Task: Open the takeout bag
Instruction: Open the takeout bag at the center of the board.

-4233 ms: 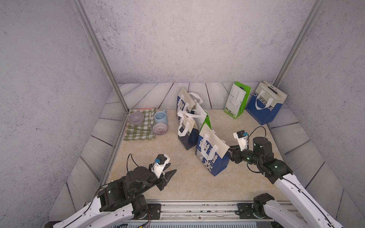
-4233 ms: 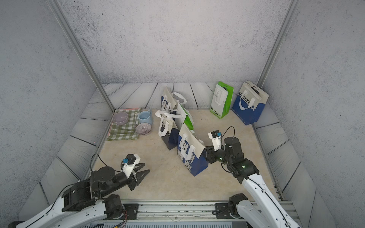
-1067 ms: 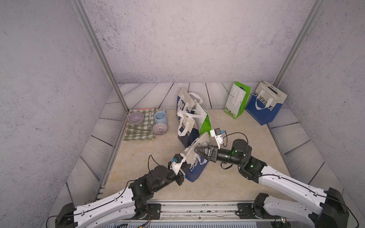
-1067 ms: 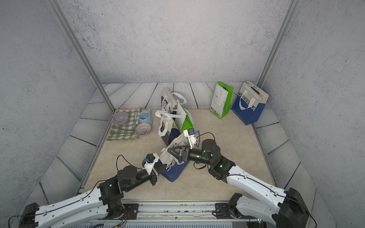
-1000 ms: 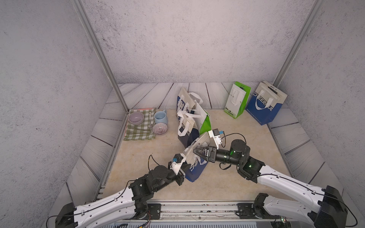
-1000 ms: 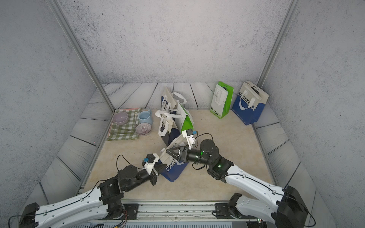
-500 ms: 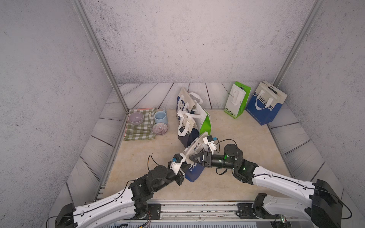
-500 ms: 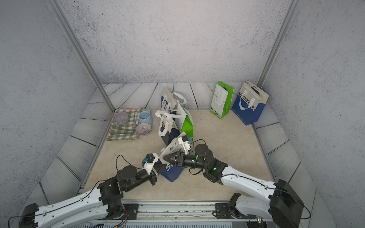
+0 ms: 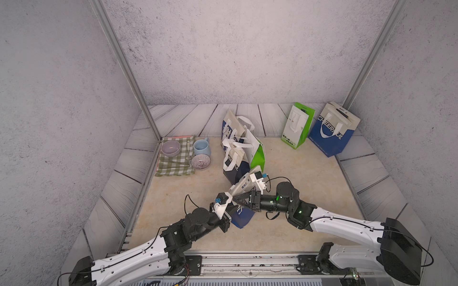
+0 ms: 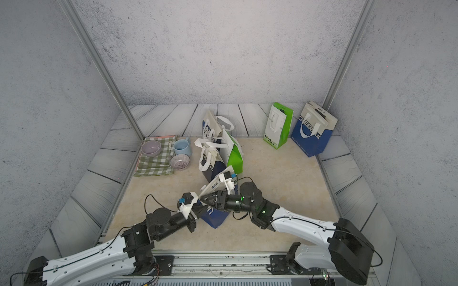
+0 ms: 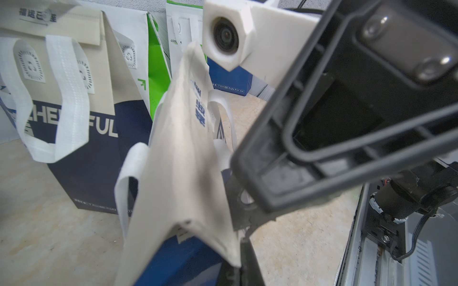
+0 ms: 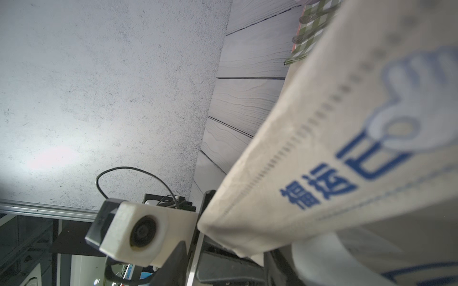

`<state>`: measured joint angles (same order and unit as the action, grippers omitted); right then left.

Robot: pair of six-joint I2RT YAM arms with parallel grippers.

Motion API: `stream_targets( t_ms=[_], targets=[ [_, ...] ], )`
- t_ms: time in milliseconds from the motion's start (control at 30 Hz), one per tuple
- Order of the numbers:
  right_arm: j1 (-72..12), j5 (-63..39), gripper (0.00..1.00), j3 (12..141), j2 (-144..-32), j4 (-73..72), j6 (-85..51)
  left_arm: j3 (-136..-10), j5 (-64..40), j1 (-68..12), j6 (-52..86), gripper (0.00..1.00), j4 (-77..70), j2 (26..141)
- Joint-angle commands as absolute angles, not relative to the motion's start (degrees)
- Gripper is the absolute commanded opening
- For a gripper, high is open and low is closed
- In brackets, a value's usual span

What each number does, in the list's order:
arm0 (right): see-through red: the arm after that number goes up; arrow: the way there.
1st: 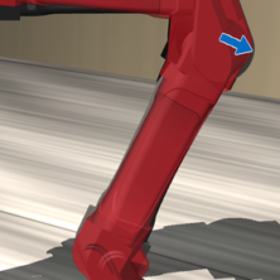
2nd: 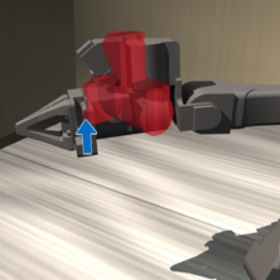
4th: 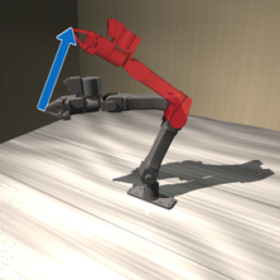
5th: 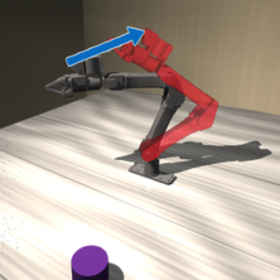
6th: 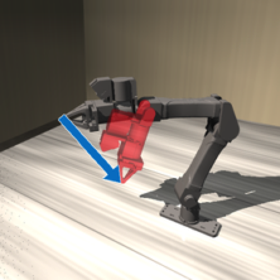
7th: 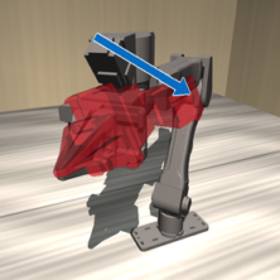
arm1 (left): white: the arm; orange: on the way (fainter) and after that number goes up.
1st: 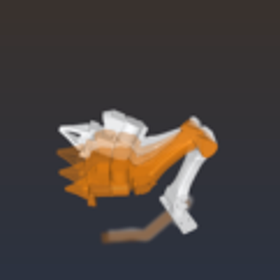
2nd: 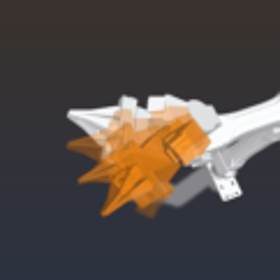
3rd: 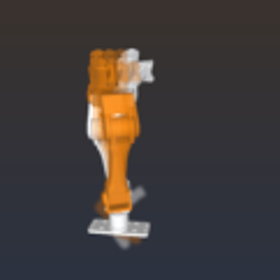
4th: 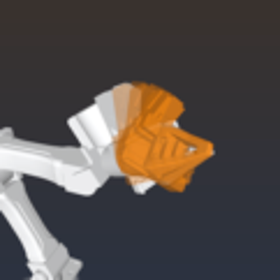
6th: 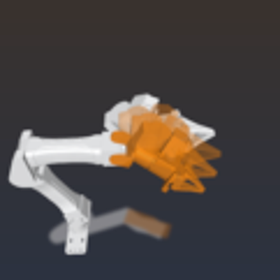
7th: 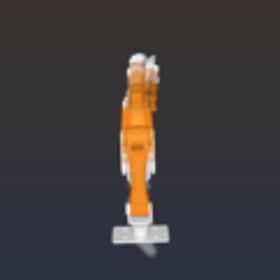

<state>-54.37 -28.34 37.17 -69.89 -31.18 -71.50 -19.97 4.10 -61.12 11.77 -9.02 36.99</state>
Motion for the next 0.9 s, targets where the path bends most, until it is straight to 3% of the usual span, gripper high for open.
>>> stream_targets(
  t_ms=[0,367,633,867],
  targets=[
    [-54.94,-27.85,0.46,38.17,-70.49,-37.17,-74.81,-19.45,4.09,-60.78,11.25,0.0,-10.81,36.13],
    [-55.22,-26.46,0.29,38.1,-69.84,-36.83,-75.76,-19.01,4.48,-60.71,11.02,0.0,-10.91,35.55],
    [-55.28,-24.71,0.08,37.62,-70.03,-36.38,-76.28,-18.85,4.6,-60.57,10.61,0.0,-10.72,34.72],
    [-55.37,-23.99,0.0,37.28,-69.94,-37.68,-76.99,-18.8,4.48,-60.56,10.55,0.0,-10.83,34.88]
  ],
)
